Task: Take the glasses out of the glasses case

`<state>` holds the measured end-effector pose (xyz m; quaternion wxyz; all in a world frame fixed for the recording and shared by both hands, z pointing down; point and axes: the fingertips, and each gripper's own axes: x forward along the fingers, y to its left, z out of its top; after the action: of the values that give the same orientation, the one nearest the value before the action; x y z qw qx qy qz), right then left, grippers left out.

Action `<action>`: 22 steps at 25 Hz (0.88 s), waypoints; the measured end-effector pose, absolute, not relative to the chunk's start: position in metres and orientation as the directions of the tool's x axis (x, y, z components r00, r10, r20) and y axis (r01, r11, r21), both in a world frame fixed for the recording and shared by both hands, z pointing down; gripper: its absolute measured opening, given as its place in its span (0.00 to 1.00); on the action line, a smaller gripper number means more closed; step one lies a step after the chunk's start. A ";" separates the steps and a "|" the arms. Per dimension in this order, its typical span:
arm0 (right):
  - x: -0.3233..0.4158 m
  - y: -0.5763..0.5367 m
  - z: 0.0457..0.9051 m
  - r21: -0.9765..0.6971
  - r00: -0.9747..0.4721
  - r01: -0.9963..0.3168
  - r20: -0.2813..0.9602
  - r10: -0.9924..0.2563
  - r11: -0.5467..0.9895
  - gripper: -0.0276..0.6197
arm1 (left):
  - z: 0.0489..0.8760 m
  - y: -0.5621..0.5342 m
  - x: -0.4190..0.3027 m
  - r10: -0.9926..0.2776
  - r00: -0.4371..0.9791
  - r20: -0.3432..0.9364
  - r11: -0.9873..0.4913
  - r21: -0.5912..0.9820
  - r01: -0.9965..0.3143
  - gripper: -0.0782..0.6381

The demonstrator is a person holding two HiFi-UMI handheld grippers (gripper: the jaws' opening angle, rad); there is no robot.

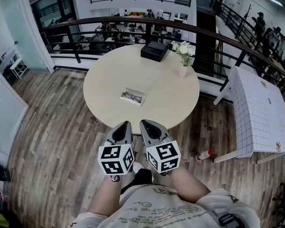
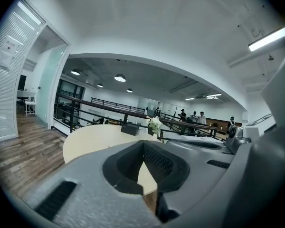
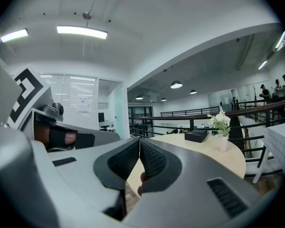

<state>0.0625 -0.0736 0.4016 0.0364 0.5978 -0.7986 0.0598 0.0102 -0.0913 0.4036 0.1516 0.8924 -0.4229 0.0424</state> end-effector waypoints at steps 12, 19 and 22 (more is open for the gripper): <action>0.071 -0.148 0.426 -0.051 -0.322 -0.947 0.195 -0.927 0.318 0.07 | 0.430 -0.160 0.015 -0.740 0.623 0.253 -0.565 0.268 -0.780 0.13; 0.074 -0.199 0.446 -0.085 -0.422 -0.906 0.234 -0.876 0.414 0.12 | 0.447 -0.206 0.031 -0.702 0.655 0.281 -0.575 0.319 -0.753 0.13; 0.063 -0.208 0.456 -0.055 -0.416 -0.907 0.273 -0.867 0.417 0.14 | 0.450 -0.212 0.018 -0.716 0.639 0.281 -0.567 0.301 -0.767 0.13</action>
<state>0.0634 -0.2082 0.4561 0.1016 0.5308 -0.8357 0.0975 0.0182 -0.2124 0.4503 0.2006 0.8829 -0.4198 0.0638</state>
